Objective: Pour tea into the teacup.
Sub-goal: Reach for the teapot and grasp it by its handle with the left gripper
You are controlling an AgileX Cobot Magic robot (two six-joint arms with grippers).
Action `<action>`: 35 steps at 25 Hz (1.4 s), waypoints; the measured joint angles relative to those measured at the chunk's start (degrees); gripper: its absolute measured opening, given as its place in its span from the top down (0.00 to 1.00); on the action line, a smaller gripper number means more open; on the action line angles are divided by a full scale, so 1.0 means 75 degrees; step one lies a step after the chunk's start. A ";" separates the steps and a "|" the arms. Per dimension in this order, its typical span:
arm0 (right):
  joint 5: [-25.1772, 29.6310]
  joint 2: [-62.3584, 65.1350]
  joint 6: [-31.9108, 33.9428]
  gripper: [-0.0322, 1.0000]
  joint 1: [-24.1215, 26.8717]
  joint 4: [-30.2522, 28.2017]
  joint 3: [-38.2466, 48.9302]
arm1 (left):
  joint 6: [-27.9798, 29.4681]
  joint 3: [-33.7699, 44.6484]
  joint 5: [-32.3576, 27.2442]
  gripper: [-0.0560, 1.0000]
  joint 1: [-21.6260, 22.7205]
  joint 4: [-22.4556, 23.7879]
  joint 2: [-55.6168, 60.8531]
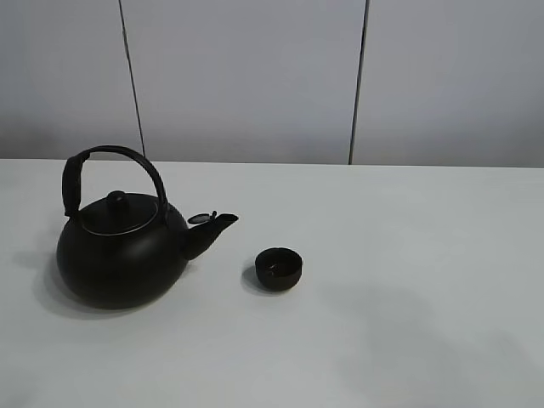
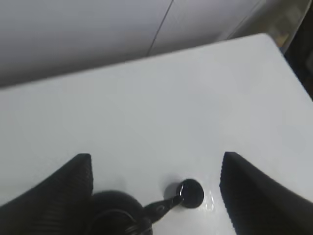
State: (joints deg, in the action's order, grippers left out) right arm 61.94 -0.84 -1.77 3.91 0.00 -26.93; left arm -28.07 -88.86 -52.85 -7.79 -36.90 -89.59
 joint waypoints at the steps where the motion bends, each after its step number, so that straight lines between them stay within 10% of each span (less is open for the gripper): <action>1: 0.0000 0.0000 0.0000 0.49 0.0000 0.0000 0.0000 | -0.0205 -0.0017 0.0046 0.45 0.0000 -0.0049 0.0346; 11: 0.0000 0.0000 0.0000 0.49 0.0000 0.0000 0.0000 | -0.1683 0.1728 0.0828 0.45 0.0000 -0.0786 0.3917; 25: 0.0007 0.0000 0.0000 0.49 0.0000 0.0000 0.0000 | -0.2284 0.7930 0.6523 0.45 0.0000 -0.0834 0.6380; 30: 0.0007 0.0000 0.0000 0.49 0.0000 0.0000 0.0000 | -0.1406 0.8849 0.7406 0.45 0.0000 0.0461 0.6423; 35: 0.0007 0.0000 0.0000 0.49 0.0000 0.0000 0.0000 | 0.1871 0.9396 0.7713 0.45 0.0000 0.3479 0.6432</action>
State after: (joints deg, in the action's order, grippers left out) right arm 61.99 -0.84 -1.77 3.91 0.00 -26.93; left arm -14.04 -18.39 5.00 -7.79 -10.81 -41.35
